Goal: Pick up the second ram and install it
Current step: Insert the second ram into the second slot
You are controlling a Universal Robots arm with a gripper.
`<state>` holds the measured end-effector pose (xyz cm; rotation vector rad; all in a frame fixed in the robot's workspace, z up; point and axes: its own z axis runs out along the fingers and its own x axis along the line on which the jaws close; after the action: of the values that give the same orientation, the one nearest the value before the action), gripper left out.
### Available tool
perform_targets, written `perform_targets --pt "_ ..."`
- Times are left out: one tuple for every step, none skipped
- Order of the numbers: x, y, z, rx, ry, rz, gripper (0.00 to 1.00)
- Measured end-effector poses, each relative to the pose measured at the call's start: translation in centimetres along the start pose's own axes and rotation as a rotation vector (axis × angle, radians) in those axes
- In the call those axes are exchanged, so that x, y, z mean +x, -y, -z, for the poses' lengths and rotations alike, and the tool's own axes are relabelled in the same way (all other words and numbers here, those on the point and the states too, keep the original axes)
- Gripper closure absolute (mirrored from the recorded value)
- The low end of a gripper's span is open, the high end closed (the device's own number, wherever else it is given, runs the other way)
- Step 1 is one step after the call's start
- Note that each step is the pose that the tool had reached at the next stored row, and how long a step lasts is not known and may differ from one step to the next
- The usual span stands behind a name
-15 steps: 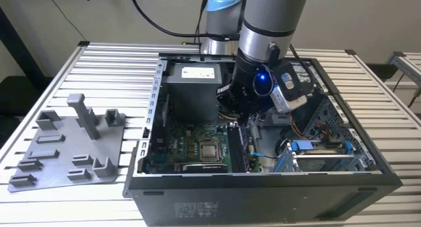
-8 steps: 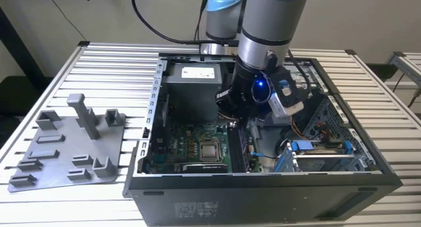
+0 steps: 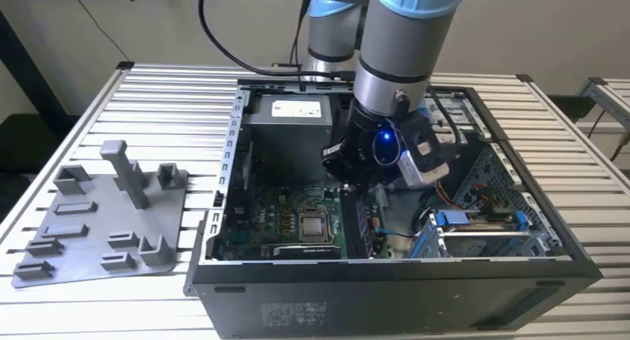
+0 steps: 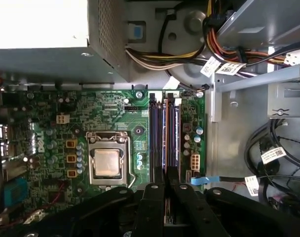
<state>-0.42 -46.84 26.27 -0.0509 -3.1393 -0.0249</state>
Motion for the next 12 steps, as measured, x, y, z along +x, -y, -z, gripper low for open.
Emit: perform_targets --pt "0.07 0.03 -0.18 0.0 0.0 -0.002 0.86" --pt "0.2 0.05 -0.36 -0.0001 0.0001 -0.004 0.86" --pt "0.31 0.07 -0.54 0.0001 0.0001 -0.007 0.86" --pt "0.38 0.1 -0.74 0.0 0.0002 -0.01 0.86" --pt "0.4 0.13 -0.91 -0.0001 0.0002 -0.011 0.86" --pt "0.4 0.17 -1.09 0.0 0.0002 -0.012 0.86" --pt "0.4 0.2 -1.27 0.0 0.0002 -0.013 0.86" --pt "0.4 0.22 -1.44 0.0001 0.0002 -0.013 0.86" --pt "0.4 0.24 -1.62 0.0 0.0002 -0.013 0.86" --pt "0.39 0.3 -1.79 0.0 0.0002 -0.013 0.86" --pt "0.4 0.34 -1.96 0.0 0.0003 -0.013 0.86" --pt "0.39 0.34 -2.13 -0.0002 0.0007 -0.013 0.86"
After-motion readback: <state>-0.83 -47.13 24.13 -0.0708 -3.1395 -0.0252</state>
